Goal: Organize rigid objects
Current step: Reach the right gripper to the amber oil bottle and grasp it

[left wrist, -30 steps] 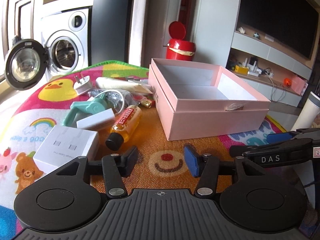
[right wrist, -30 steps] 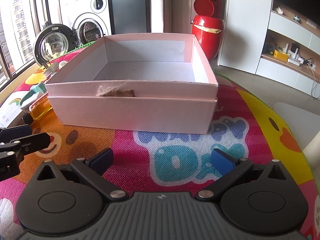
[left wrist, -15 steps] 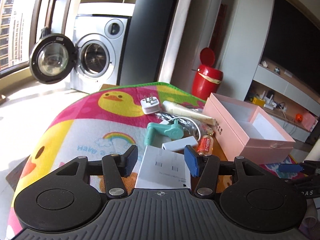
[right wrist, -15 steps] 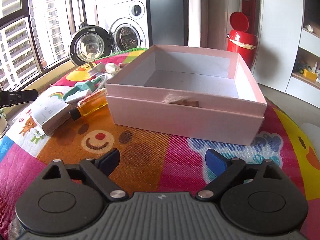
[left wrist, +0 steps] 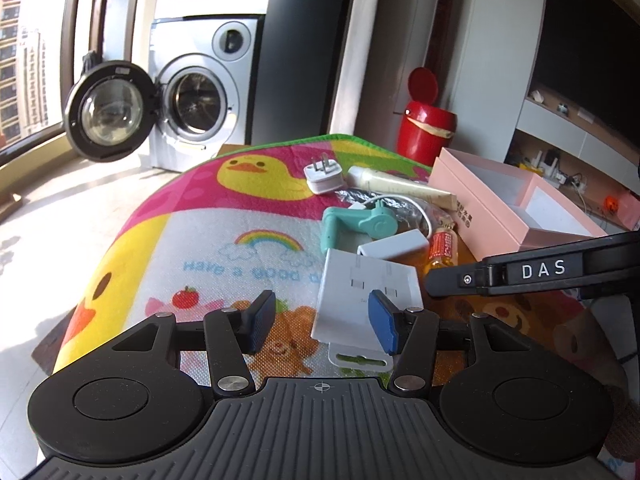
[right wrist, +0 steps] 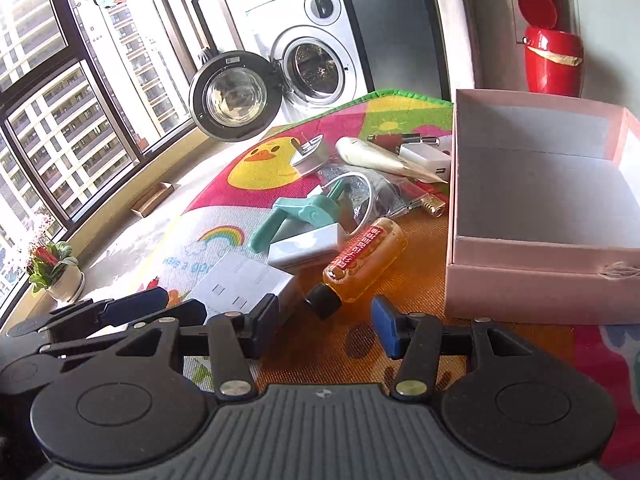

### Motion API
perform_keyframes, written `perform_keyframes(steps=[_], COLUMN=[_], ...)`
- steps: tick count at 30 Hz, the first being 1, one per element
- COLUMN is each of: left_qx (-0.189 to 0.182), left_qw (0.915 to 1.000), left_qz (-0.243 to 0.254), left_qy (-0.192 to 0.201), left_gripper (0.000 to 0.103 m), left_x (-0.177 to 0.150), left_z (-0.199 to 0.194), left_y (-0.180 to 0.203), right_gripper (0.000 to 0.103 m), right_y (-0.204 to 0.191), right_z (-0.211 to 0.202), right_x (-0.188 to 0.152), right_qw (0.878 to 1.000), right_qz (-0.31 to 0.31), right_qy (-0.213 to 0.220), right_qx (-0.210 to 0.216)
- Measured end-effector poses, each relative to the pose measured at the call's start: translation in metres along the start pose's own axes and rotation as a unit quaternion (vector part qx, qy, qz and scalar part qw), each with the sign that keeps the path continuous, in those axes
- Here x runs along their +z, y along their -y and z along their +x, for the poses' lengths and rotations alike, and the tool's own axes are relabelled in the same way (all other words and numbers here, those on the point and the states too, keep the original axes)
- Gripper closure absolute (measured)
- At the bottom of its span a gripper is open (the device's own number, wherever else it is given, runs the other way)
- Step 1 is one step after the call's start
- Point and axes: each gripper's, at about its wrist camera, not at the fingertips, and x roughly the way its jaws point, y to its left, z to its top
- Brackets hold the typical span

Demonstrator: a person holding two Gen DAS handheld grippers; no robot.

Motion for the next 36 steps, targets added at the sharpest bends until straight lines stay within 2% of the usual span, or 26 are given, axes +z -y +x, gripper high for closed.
perform_keyframes(steps=[4,5,7,8,12,17,20,25,27,28,34,35,36], left_qx=[-0.023,-0.026,-0.027,-0.026,-0.018,0.001,-0.01,-0.016,-0.026,-0.031,-0.04,-0.04,-0.039], left_qw=[0.9997,0.9997,0.9996,0.9996,0.9992,0.9936,0.9938,0.9929,0.9945,0.9959,0.9984,0.9985,0.9986], left_qz=[-0.005,-0.003,0.006,0.009,0.035,0.112,0.11,0.116,0.096,0.078,0.03,0.029,0.028], left_qy=[0.004,0.006,0.009,0.009,0.002,-0.009,-0.017,-0.025,-0.031,-0.034,-0.025,-0.024,-0.022], left_gripper=[0.047,0.047,0.047,0.047,0.047,0.044,0.044,0.044,0.044,0.045,0.046,0.046,0.046], left_x=[0.002,0.002,0.005,0.006,0.009,0.005,0.007,0.011,0.014,0.016,0.016,0.015,0.014], left_z=[-0.004,-0.005,-0.004,-0.003,0.004,0.015,0.018,0.023,0.023,0.022,0.008,0.006,0.004], left_y=[-0.004,-0.003,0.002,0.004,0.02,0.05,0.055,0.058,0.049,0.042,0.023,0.022,0.023], right_gripper=[0.054,0.066,0.073,0.082,0.101,0.1,0.096,0.086,0.072,0.07,0.07,0.073,0.083], right_y=[-0.001,0.001,0.004,0.005,0.008,0.019,0.032,0.039,0.035,0.031,0.014,0.014,0.013], right_z=[0.009,0.008,0.002,-0.001,-0.027,-0.05,-0.056,-0.052,-0.048,-0.045,-0.017,-0.013,-0.013], right_x=[0.006,0.004,0.0,-0.002,-0.021,-0.043,-0.052,-0.047,-0.039,-0.035,-0.017,-0.015,-0.015], right_qw=[1.0,1.0,1.0,1.0,0.999,0.995,0.994,0.997,0.996,0.996,0.994,0.994,0.995], right_qz=[0.017,0.012,-0.001,-0.006,-0.049,-0.087,-0.091,-0.072,-0.074,-0.081,-0.108,-0.106,-0.103], right_qy=[0.006,0.005,0.0,-0.001,0.003,0.019,0.024,0.029,0.038,0.042,0.023,0.017,0.012], right_qx=[-0.012,-0.017,-0.011,-0.01,-0.015,-0.046,-0.057,-0.026,-0.014,-0.009,-0.004,-0.005,-0.003])
